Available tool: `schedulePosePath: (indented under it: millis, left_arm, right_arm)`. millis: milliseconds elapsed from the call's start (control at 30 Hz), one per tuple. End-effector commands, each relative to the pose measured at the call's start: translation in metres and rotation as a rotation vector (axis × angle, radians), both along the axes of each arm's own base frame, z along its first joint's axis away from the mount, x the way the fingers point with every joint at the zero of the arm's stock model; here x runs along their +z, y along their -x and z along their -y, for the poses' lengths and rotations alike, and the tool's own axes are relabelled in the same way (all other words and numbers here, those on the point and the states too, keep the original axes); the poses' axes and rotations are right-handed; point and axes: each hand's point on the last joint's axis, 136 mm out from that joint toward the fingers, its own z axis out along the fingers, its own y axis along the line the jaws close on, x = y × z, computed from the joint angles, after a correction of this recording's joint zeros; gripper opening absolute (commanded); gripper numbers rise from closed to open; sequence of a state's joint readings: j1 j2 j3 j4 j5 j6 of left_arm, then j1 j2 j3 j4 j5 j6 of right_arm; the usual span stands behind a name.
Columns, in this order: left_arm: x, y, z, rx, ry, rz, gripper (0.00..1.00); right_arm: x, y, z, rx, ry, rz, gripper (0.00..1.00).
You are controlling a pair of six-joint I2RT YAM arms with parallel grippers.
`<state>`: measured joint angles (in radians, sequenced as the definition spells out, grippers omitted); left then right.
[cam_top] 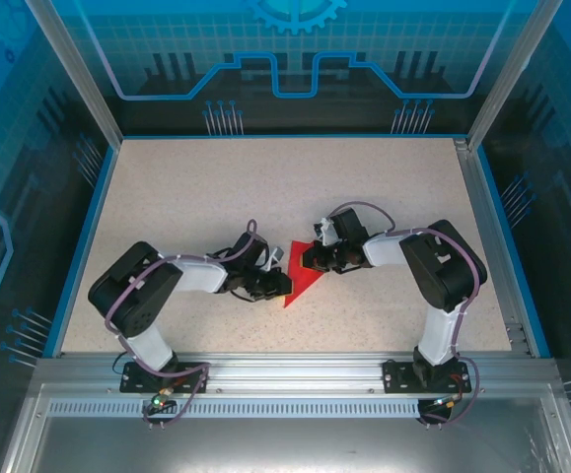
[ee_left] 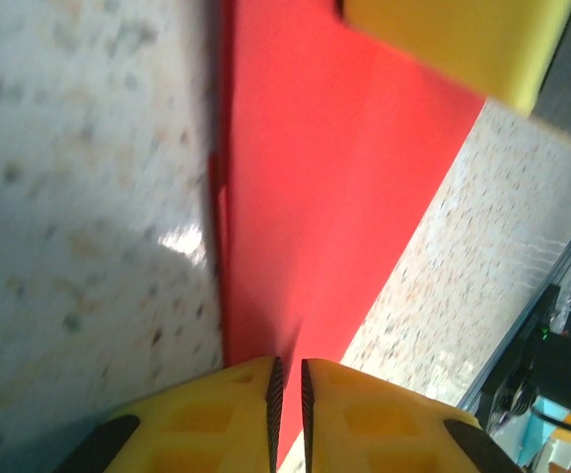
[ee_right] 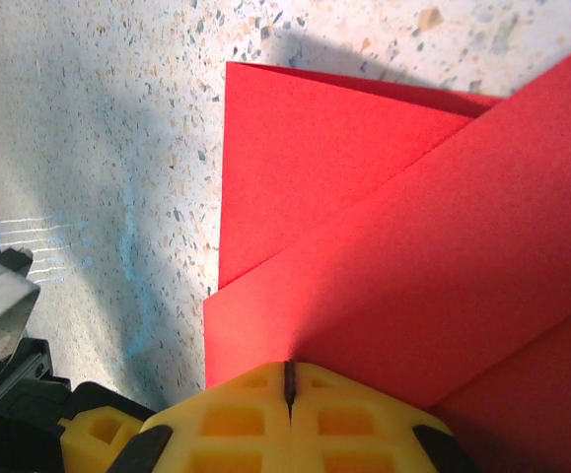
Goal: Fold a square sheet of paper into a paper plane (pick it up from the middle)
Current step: Fourth fold the wing at the center of the table.
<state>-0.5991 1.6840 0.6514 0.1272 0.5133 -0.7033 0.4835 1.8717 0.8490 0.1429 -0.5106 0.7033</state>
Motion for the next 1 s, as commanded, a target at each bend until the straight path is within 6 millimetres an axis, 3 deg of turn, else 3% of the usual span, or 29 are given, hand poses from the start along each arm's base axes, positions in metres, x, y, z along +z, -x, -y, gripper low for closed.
schedulePosePath:
  millis: [0,200,333,467,633,800,967]
  left_arm:
    - [-0.011,0.034,-0.021,-0.042,-0.077,-0.093,0.17]
    - [0.027,0.01,-0.023,0.019,-0.085,0.047,0.18]
    - [0.053,0.0,-0.003,0.003,0.022,0.081,0.19]
    - [0.062,0.0,0.02,-0.05,0.116,0.05,0.19]
    - [0.041,0.003,0.027,-0.062,0.097,-0.006,0.19]
    - [0.007,0.014,0.015,-0.051,0.023,-0.076,0.19]
    - [-0.025,0.043,-0.009,-0.05,-0.073,-0.164,0.18]
  right_arm:
    - [-0.043,0.014,0.028,-0.056,0.162,-0.088,0.03]
    - [-0.043,0.015,0.028,-0.055,0.163,-0.09,0.03]
    - [-0.043,0.015,0.029,-0.057,0.168,-0.091,0.03]
    - [-0.044,0.015,0.03,-0.058,0.171,-0.09,0.03]
    - [-0.046,0.015,0.03,-0.057,0.177,-0.092,0.03]
    - [-0.049,0.017,0.032,-0.06,0.183,-0.099,0.03]
    - [-0.05,0.02,0.034,-0.058,0.193,-0.101,0.03]
